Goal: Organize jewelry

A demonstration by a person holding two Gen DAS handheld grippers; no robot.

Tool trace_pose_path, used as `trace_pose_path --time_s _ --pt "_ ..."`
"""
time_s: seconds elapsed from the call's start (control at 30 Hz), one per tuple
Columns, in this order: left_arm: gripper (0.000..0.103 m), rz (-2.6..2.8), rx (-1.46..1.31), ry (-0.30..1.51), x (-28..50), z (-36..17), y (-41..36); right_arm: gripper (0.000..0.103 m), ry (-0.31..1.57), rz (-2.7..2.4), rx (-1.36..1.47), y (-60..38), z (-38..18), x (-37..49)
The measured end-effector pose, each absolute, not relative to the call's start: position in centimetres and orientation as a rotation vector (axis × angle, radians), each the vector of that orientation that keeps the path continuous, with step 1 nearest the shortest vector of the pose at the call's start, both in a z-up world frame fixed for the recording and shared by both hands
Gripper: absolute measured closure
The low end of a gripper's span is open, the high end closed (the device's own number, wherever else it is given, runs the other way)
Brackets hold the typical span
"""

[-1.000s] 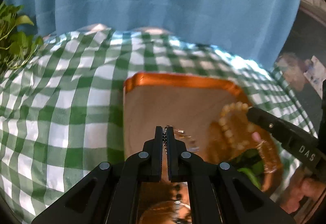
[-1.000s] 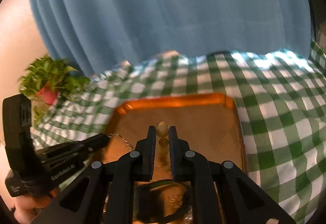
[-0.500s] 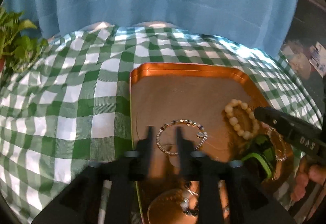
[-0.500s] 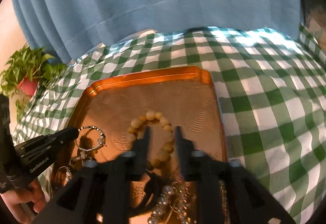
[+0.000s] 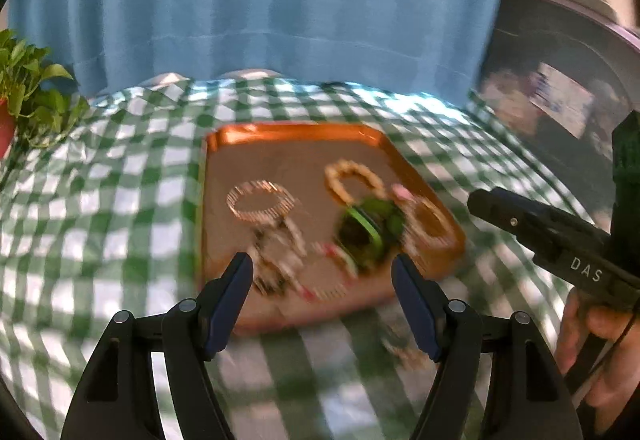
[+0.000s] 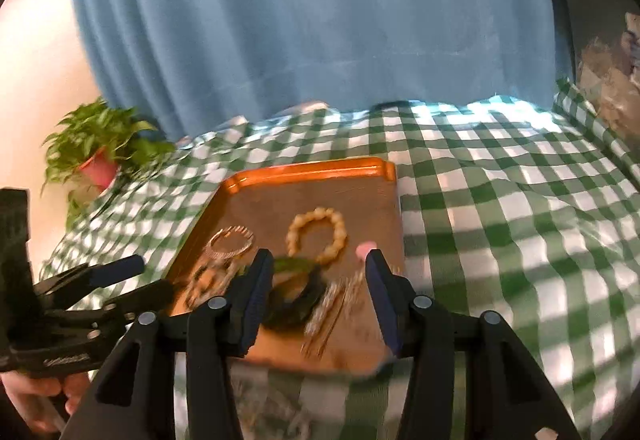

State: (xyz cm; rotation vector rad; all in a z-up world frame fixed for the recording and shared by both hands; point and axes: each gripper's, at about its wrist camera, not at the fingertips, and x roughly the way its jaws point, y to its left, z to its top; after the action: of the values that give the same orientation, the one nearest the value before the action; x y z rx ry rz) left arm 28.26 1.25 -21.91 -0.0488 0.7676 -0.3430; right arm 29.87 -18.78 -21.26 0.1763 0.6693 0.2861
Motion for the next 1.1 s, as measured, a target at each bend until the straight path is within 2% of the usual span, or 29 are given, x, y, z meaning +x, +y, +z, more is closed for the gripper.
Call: trace_pose_path --time_s 0.07,0.13,0.27,0.4,0.47,0.53,0.6,0.7,0.77,1.1 --pt "0.031 -0.387 -0.027 0.771 25.5 -23.1 0.4 0.057 0.66 0.282 0.192 -19.2 -21.8 26.8" --pt "0.035 -0.419 -0.032 0.811 24.0 -24.4 -0.2 0.051 0.679 0.274 0.208 -19.6 -22.9 24.2" --pt "0.064 -0.489 -0.106 0.874 23.0 -25.7 -0.7 0.048 0.784 0.296 0.226 -19.9 -25.4 21.3" --pt "0.071 -0.536 -0.077 0.884 23.3 -25.8 -2.0 0.049 0.776 0.363 0.136 -18.7 -25.4 20.9" --pt "0.073 -0.55 -0.069 0.89 23.5 -26.0 -2.3 0.061 0.779 0.394 0.086 -18.1 -25.5 21.0" --pt "0.074 -0.545 -0.065 0.893 24.2 -26.2 -2.4 0.079 0.8 0.403 0.071 -17.9 -25.9 21.6" --pt "0.077 -0.54 -0.071 0.907 24.9 -26.5 -2.3 0.085 0.821 0.415 0.087 -18.1 -26.3 22.6" --pt "0.09 -0.584 -0.138 0.934 25.7 -27.0 -1.7 0.086 0.82 0.42 0.076 -17.7 -26.3 23.9" --pt "0.103 -0.574 -0.142 0.936 25.9 -26.9 -1.4 0.086 0.826 0.428 0.076 -17.4 -26.5 24.6" --pt "0.103 -0.559 -0.137 0.889 24.3 -24.8 1.9 0.086 0.834 0.421 0.018 -15.8 -26.9 24.8"
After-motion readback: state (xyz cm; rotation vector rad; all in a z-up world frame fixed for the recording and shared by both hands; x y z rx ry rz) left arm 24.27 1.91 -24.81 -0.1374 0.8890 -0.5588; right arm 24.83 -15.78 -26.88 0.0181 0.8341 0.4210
